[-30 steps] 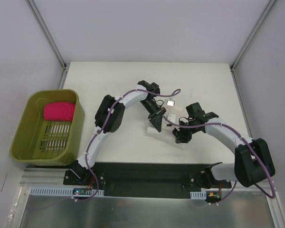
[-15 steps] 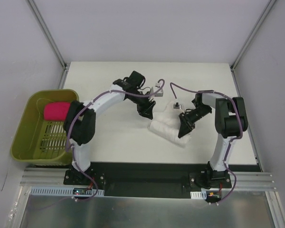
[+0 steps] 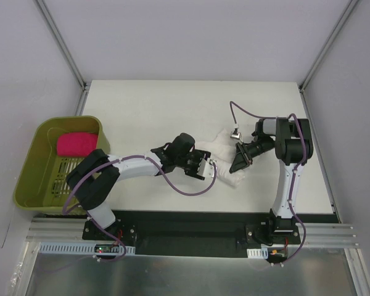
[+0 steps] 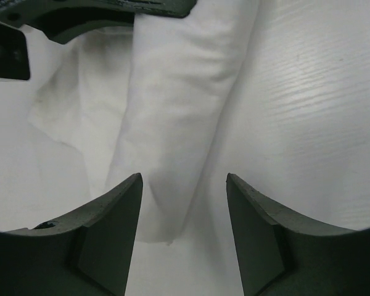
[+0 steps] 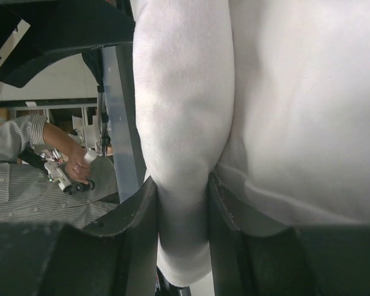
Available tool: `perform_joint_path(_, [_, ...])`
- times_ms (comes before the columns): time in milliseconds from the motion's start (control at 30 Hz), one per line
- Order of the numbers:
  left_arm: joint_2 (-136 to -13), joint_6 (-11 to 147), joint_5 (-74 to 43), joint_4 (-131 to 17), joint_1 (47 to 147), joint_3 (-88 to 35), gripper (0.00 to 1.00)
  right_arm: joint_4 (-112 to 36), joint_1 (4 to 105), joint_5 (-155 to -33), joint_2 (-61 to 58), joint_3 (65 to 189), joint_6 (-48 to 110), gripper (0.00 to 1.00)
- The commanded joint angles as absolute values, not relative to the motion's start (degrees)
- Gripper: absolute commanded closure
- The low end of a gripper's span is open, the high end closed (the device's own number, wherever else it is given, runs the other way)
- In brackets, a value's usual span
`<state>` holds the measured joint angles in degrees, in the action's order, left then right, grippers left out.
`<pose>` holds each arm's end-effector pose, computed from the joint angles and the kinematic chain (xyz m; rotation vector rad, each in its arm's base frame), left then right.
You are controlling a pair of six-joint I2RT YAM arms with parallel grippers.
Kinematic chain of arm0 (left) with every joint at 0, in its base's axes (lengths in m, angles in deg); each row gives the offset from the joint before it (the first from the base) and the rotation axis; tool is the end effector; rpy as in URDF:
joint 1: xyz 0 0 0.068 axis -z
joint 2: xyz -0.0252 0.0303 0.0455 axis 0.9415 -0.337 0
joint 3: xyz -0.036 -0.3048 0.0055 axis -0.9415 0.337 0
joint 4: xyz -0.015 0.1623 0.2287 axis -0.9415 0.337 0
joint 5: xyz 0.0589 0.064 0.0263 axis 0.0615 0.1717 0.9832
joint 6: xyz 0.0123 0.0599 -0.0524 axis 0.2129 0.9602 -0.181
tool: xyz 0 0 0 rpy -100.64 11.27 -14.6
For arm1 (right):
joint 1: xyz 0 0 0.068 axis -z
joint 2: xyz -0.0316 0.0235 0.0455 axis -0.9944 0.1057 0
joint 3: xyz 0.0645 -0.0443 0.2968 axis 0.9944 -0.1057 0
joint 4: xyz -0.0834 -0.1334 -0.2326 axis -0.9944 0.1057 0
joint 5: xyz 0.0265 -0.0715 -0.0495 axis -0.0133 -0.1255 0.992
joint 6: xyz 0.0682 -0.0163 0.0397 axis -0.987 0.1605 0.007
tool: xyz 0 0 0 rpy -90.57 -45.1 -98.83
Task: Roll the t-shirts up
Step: Roll the T-shirt to the center of the board.
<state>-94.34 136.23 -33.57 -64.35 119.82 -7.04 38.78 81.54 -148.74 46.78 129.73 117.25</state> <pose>0.2344 -0.3223 0.1994 1.8349 1.0524 -0.4256 0.3548 0.0764 0.0915 -1.2030 2.1585 1.6624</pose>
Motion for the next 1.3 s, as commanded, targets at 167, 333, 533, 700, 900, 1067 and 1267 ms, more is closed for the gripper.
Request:
perform_joint_path(167, [-98.4, 144.4, -33.1, -71.9, 121.2, -8.1, 0.43, 56.3, 82.3, -152.0, 47.4, 130.4, 120.4, 0.86])
perform_joint_path(333, [-102.4, 148.2, -34.1, -68.7, 121.2, -10.6, 0.44, 56.3, 82.5, -152.5, 48.0, 130.6, 119.6, 0.86])
perform_joint_path(533, [-109.1, 153.0, -33.6, -58.5, 121.1, -17.9, 0.50, 56.3, 82.5, -154.5, 49.3, 130.6, 119.0, 0.86])
perform_joint_path(700, [-113.1, 152.9, -36.9, -38.6, 121.0, -28.0, 0.67, 56.3, 83.7, -156.0, 48.9, 131.0, 119.8, 0.10])
perform_joint_path(900, [-116.5, 154.9, -40.6, -18.2, 121.1, -37.6, 0.77, 55.1, 94.0, -150.8, 38.2, 143.3, 117.1, 0.04])
perform_joint_path(1067, [-122.9, 152.0, -42.7, 7.3, 121.0, -50.0, 0.82, 24.4, 101.9, -133.7, 19.0, 144.9, 101.1, 0.04])
perform_joint_path(1267, [-127.5, 141.5, -48.7, 16.7, 120.4, -58.7, 0.83, -33.6, 99.2, -113.2, -15.7, 107.4, 85.7, 0.04])
